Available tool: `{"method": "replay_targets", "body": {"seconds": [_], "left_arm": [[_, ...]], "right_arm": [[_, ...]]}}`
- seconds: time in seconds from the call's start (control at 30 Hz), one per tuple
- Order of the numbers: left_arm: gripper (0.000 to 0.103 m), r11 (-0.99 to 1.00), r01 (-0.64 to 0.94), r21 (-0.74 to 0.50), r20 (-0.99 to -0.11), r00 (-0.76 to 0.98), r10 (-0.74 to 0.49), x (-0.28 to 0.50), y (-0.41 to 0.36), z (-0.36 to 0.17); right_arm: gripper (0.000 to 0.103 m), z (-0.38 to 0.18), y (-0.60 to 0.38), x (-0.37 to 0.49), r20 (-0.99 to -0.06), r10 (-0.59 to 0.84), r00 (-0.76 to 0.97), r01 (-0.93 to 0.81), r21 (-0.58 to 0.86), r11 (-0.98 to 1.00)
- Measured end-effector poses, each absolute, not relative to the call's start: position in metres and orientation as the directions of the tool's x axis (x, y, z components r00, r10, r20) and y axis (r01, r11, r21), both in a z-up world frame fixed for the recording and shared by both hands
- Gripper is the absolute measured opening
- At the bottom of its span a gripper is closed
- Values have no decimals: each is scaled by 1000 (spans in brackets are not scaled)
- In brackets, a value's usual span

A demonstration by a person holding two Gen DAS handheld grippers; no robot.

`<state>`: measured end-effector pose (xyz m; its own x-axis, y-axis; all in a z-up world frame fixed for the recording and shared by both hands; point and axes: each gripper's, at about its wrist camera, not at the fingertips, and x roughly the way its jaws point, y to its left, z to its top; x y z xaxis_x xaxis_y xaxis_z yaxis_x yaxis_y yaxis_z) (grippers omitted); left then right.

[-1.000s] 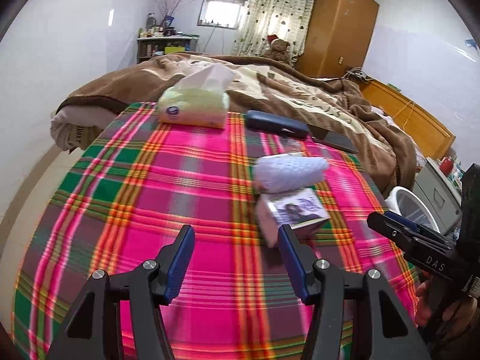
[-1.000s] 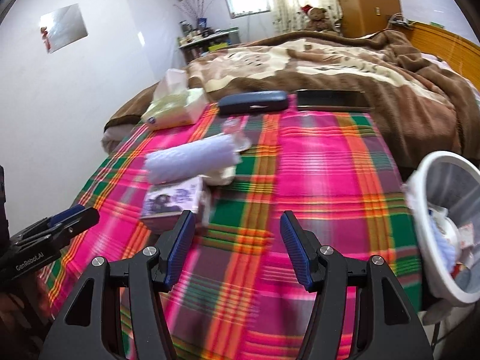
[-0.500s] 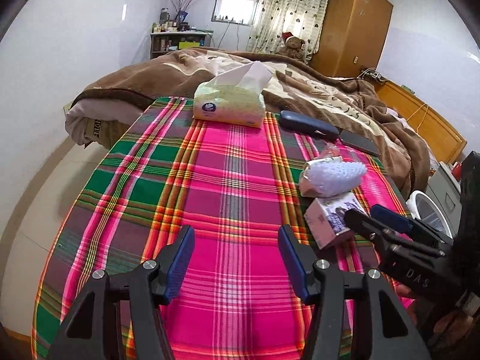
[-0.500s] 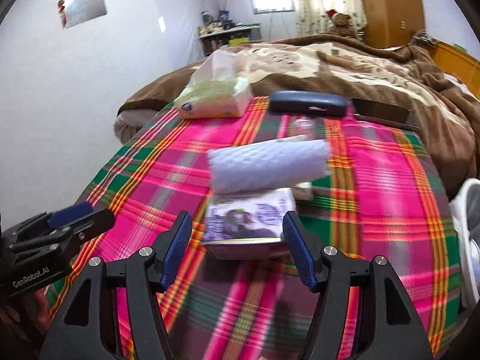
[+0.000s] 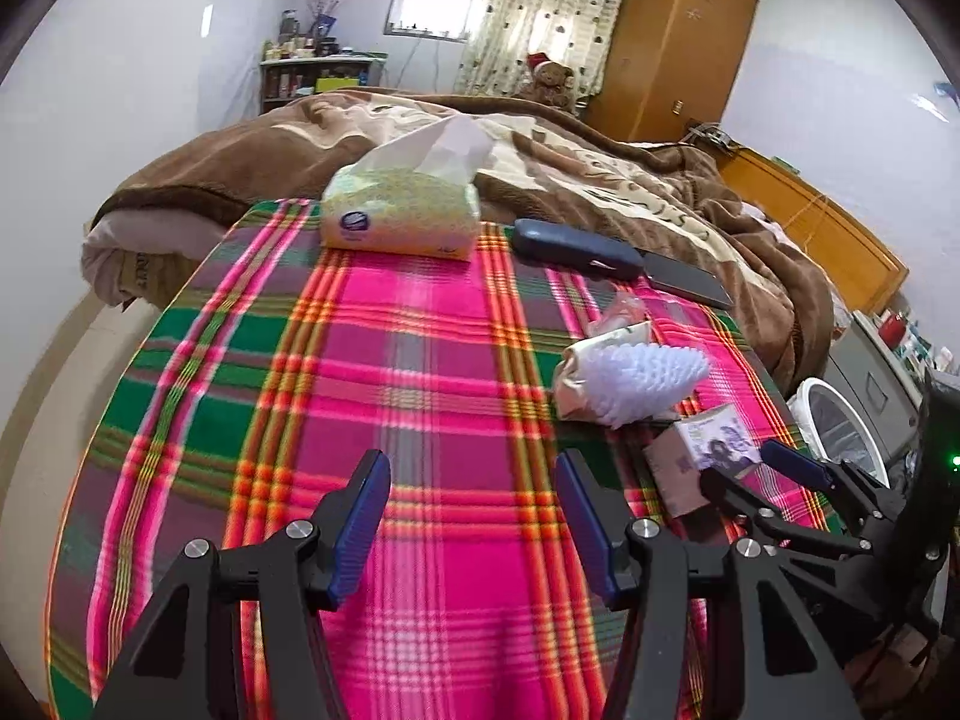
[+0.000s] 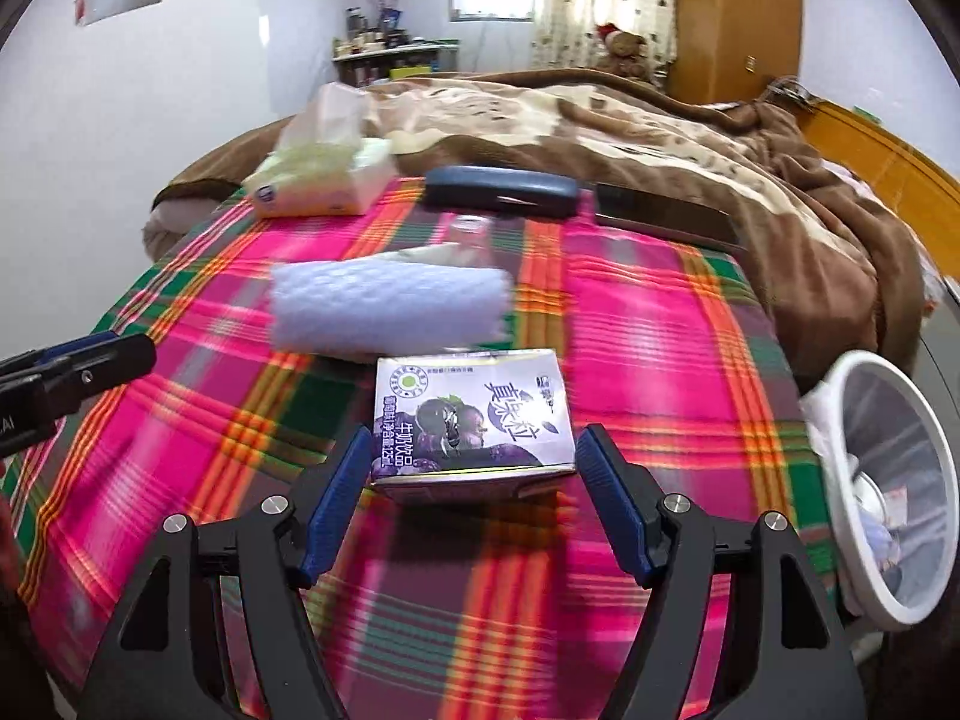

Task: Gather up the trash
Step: 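Grasp the purple juice box with the right tool while the left tool grasps a white foam net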

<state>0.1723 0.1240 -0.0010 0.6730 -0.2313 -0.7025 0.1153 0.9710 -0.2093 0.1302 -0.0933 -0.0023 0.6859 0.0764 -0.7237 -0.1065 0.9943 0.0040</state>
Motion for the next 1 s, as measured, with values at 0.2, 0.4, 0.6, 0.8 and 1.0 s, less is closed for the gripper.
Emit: {"method": "replay_targets", "body": {"seconds": [0.2, 0.4, 0.6, 0.8, 1.0], "left_arm": [[57, 960, 189, -208, -693, 664, -281, 186, 103, 5], [57, 950, 244, -196, -687, 657, -310, 200, 82, 10], [57, 930, 307, -201, -674, 646, -359, 216, 62, 14], [57, 913, 344, -218, -708, 589, -390, 229, 40, 0], [57, 883, 409, -230, -737, 520, -433, 217, 22, -16]], "right_arm": [[73, -3, -120, 126, -731, 12, 682, -44, -25, 999], [73, -4, -140, 119, -755, 17, 655, -22, 4, 1000], [73, -7, -154, 121, -758, 9, 653, 21, 30, 999], [73, -8, -170, 115, -759, 2, 651, 54, 49, 997], [73, -4, -177, 110, -744, -5, 668, 49, 38, 998]]}}
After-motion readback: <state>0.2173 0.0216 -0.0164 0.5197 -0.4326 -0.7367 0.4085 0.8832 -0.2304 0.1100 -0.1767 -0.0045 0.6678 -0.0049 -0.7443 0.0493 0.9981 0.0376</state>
